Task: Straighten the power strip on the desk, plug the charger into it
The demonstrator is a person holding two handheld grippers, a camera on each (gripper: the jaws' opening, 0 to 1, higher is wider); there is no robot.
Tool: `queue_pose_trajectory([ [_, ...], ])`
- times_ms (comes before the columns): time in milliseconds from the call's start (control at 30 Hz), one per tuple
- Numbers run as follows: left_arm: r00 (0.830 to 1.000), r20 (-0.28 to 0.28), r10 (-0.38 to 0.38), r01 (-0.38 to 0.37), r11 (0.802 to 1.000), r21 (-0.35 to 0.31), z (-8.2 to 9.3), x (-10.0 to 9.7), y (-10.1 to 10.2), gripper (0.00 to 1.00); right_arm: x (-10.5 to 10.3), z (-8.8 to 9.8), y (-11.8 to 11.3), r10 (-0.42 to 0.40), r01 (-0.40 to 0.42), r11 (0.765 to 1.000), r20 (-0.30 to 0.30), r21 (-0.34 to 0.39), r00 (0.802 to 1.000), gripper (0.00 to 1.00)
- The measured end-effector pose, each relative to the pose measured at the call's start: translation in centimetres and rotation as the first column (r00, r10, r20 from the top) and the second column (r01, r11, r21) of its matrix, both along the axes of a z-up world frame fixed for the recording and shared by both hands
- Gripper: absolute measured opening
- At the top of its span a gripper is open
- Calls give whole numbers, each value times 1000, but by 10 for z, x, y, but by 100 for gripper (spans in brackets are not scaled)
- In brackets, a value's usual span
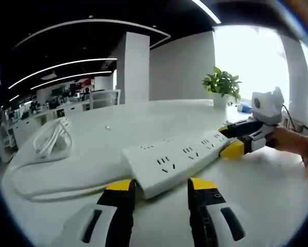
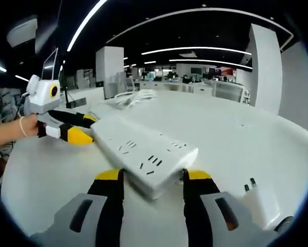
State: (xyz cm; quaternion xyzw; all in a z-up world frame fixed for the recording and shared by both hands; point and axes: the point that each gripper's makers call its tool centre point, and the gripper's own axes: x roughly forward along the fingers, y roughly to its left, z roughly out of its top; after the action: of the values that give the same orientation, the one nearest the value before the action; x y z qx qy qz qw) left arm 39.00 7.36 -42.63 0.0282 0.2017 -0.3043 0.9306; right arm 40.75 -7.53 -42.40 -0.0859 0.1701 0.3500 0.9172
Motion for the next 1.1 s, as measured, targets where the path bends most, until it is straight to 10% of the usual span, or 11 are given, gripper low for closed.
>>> queue_pose_trajectory([
  [1100, 1000, -9, 3, -3, 1000, 1, 0, 3, 0, 38, 19, 0, 1, 29, -29, 1000, 4, 4, 1000, 45],
])
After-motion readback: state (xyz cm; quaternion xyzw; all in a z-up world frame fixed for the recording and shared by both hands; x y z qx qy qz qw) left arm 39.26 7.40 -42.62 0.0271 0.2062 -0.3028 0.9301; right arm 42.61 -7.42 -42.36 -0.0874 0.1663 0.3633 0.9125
